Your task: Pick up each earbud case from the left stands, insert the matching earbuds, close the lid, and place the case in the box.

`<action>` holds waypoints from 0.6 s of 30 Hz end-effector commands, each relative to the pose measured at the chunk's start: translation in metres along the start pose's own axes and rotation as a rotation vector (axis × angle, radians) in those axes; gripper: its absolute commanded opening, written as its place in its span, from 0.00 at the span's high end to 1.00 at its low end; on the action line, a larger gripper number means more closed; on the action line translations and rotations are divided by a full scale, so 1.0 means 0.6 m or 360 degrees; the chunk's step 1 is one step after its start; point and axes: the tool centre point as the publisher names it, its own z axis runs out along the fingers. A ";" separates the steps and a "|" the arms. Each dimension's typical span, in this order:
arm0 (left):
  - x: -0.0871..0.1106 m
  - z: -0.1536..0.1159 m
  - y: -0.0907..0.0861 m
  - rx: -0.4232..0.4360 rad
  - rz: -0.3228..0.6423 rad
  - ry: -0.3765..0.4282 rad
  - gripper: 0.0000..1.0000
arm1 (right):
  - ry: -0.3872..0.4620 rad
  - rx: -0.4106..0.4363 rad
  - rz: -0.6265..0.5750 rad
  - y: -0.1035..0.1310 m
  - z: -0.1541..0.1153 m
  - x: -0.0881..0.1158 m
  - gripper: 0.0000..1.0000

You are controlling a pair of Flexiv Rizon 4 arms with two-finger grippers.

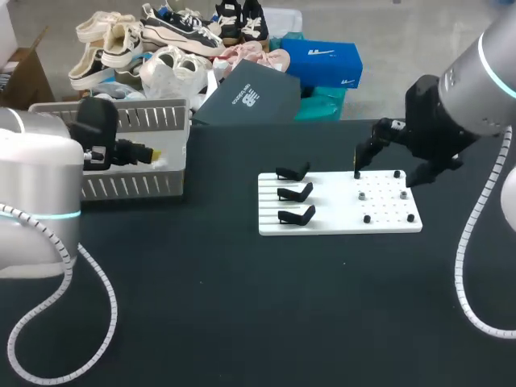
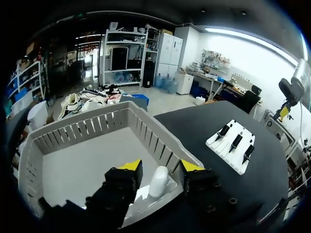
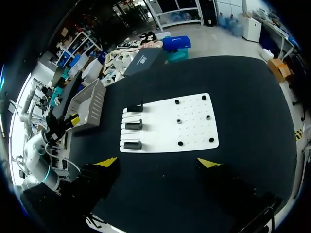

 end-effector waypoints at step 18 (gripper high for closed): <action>-0.007 -0.088 -0.191 0.0425 0.0414 -0.0135 0.00 | -0.0026 0.0003 0.0001 -0.002 -0.002 0.006 0.00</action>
